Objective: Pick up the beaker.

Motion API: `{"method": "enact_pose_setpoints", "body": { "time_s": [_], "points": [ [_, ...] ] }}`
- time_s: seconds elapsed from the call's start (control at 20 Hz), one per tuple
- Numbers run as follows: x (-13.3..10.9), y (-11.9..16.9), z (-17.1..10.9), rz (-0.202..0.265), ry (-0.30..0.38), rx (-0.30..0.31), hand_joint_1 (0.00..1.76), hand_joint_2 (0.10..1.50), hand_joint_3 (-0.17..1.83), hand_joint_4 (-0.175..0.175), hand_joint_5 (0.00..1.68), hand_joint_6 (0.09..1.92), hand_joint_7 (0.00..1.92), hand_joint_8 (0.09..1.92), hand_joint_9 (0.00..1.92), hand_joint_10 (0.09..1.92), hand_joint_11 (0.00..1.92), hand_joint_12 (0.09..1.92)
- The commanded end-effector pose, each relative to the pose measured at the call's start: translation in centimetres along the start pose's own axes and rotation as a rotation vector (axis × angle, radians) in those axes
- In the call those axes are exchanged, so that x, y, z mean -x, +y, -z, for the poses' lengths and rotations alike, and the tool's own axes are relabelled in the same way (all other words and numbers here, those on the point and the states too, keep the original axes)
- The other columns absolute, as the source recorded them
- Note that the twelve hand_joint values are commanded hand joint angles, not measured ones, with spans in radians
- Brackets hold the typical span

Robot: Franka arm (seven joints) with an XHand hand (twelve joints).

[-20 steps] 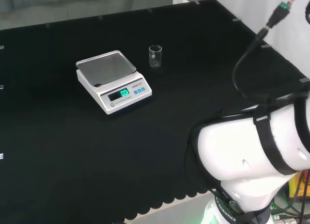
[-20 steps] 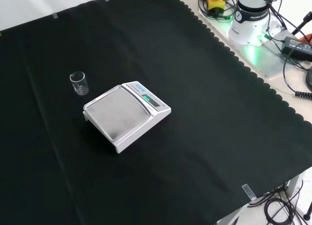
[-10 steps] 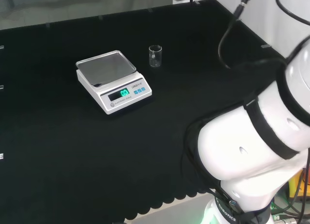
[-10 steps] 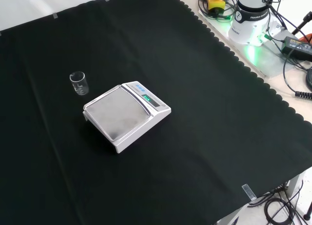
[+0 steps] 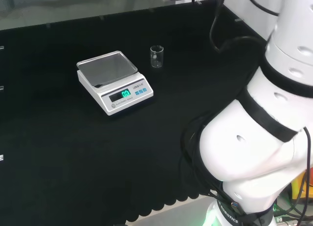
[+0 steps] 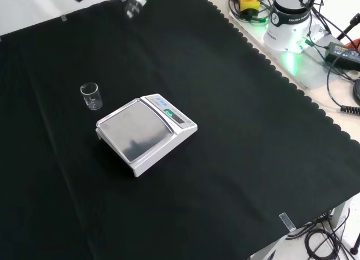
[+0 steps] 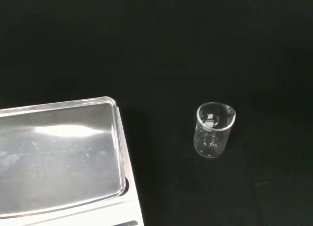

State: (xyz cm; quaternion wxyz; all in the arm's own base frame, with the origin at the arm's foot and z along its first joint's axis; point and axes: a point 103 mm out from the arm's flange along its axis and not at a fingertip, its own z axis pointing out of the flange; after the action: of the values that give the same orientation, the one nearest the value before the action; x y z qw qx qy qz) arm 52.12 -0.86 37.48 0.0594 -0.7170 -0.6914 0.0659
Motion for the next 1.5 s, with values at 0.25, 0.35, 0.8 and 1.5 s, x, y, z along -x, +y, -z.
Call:
{"method": "enact_pose_setpoints", "body": {
  "time_s": [0.25, 0.35, 0.8, 1.5],
  "points": [
    [1.8, 7.4, -7.9, -0.032, 0.026, -0.085, 0.31, 0.89, 0.32, -0.053, 0.06, 0.09, 0.00, 0.23, 0.00, 0.49, 0.00, 1.30],
    [2.2, 7.9, -9.0, -0.035, 0.030, -0.095, 0.32, 0.89, 0.32, -0.053, 0.06, 0.09, 0.00, 0.23, 0.00, 0.50, 0.00, 1.30],
    [3.1, 9.9, -12.6, -0.043, 0.033, -0.159, 0.33, 0.89, 0.31, -0.054, 0.07, 0.09, 0.00, 0.24, 0.00, 0.50, 0.00, 1.30],
    [3.9, 13.0, -17.9, -0.051, 0.009, -0.240, 0.33, 0.89, 0.31, -0.055, 0.08, 0.09, 0.00, 0.25, 0.00, 0.50, 0.00, 1.33]
  ]
}}
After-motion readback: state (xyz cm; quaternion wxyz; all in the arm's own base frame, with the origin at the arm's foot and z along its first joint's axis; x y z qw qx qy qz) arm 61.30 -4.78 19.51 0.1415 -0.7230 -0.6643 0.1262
